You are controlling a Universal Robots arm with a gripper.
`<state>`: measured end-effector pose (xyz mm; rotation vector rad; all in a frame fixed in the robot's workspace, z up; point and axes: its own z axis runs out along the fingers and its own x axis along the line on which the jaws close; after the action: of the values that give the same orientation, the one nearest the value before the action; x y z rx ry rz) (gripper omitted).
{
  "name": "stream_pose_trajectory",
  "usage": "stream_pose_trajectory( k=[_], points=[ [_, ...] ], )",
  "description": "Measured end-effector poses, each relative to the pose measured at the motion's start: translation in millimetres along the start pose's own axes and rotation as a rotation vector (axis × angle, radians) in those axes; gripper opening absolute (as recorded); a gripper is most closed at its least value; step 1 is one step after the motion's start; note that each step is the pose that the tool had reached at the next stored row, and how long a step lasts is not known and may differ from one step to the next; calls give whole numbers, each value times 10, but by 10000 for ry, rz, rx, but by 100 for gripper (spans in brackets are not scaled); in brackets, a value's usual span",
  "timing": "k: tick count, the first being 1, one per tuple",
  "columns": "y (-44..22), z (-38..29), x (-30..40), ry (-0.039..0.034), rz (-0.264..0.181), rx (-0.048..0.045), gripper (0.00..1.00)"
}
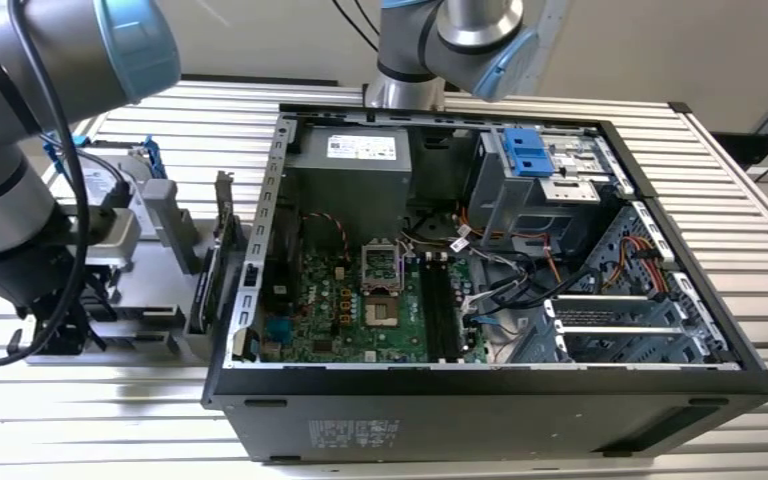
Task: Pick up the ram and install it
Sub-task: 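Pick up the ram and move it above insertion slot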
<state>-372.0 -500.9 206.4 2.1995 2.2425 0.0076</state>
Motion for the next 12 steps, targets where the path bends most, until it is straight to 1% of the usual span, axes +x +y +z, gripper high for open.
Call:
stream_pose_trajectory(
  k=[3,9,12],
  points=[
    [0,24,1,19,-36,4,100],
    [-1,81,-1,23,-47,135,100],
    [-1,111,-2,36,-50,155,100]
  ],
)
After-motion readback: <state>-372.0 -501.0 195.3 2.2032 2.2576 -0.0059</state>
